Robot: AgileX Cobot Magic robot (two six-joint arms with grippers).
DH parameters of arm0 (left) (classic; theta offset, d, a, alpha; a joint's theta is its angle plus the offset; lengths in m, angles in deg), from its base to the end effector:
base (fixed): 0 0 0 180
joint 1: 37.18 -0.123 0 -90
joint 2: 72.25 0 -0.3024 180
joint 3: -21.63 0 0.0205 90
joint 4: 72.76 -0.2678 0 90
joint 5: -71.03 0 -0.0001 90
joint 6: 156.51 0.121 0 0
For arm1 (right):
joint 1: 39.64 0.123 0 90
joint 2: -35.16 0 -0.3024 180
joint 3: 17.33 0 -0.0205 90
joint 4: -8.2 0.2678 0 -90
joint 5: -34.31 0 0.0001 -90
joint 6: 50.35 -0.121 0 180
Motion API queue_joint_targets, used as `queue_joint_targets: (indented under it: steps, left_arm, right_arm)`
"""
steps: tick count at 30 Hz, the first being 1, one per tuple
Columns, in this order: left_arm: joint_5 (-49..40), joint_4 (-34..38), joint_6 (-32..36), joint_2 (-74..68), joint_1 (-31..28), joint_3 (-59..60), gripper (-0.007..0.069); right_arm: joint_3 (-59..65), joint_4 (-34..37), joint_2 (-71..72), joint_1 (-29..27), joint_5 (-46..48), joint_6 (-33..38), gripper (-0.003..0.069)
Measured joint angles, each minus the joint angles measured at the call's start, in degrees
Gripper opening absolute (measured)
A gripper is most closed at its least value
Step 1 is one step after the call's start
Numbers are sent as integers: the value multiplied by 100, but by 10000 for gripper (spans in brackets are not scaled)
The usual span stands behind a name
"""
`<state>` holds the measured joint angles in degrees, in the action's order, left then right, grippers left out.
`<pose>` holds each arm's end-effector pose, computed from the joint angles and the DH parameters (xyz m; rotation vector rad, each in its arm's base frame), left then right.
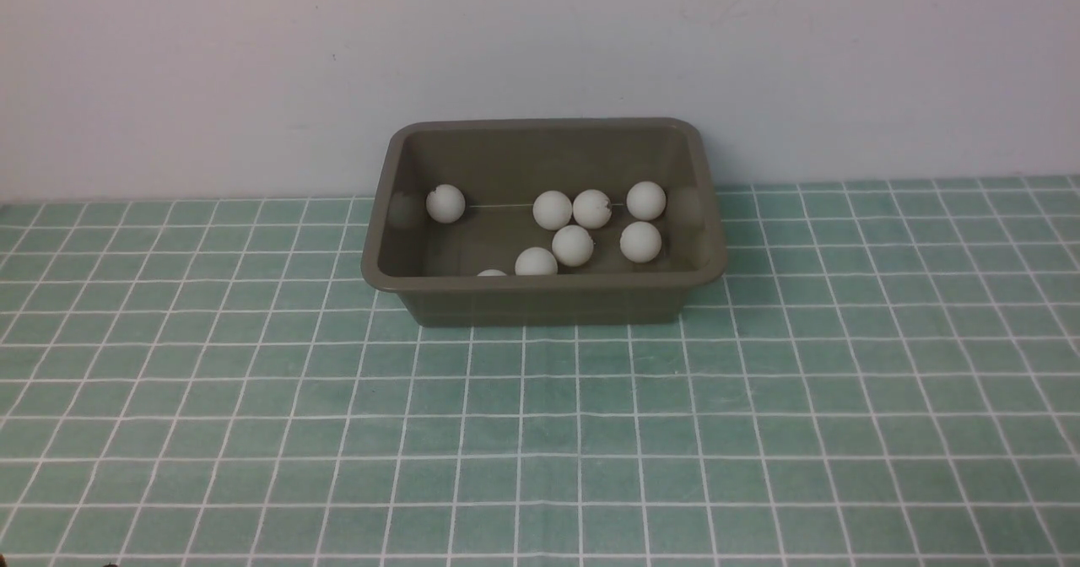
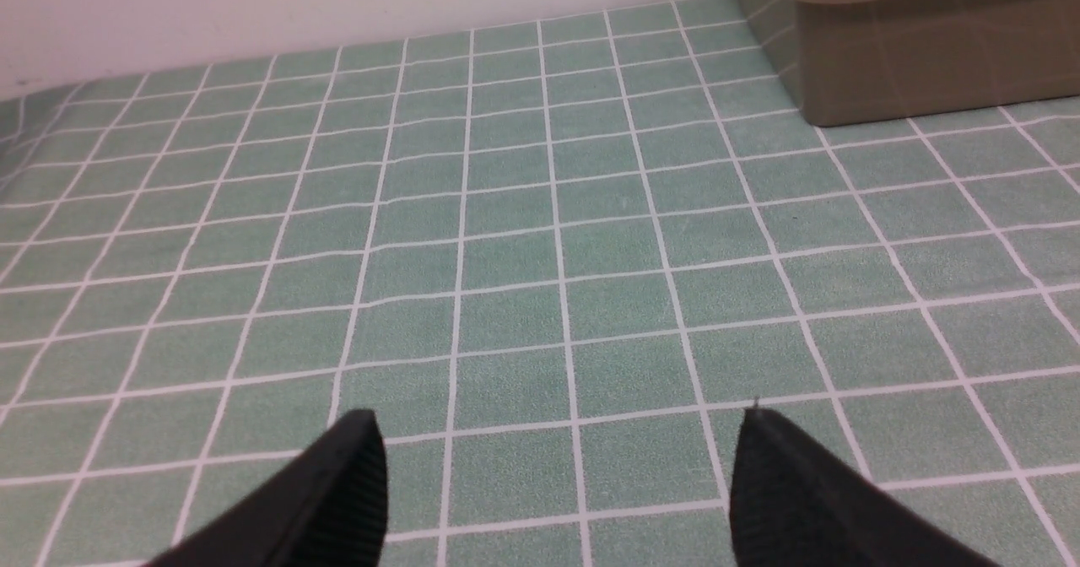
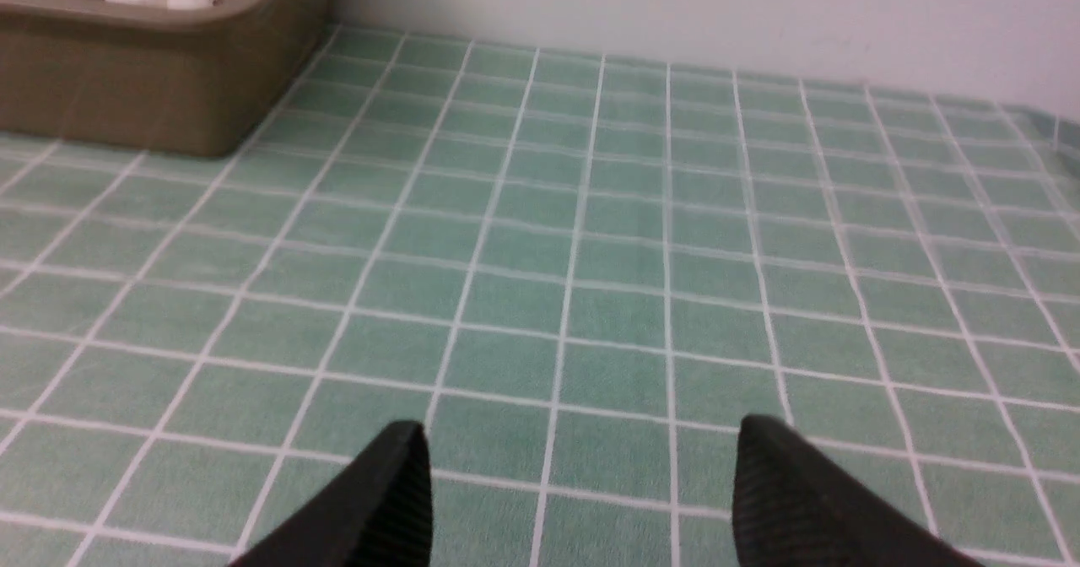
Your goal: Put the table tennis balls in the box on the green coffee tablecloth.
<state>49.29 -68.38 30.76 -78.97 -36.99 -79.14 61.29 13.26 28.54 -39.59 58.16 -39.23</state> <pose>0.0806 -0.0037 0.1610 0.0750 1.8769 0.0095 0.0791 0.0044 0.1610 -0.1327 1.8979 -0.0423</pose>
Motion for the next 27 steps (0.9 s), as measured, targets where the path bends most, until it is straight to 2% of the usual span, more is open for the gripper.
queue_joint_targets:
  steps: [27]
  left_arm:
    - [0,0,-2,0,0,0,492]
  right_arm:
    - [5,-2,0,0,-11,-234,442]
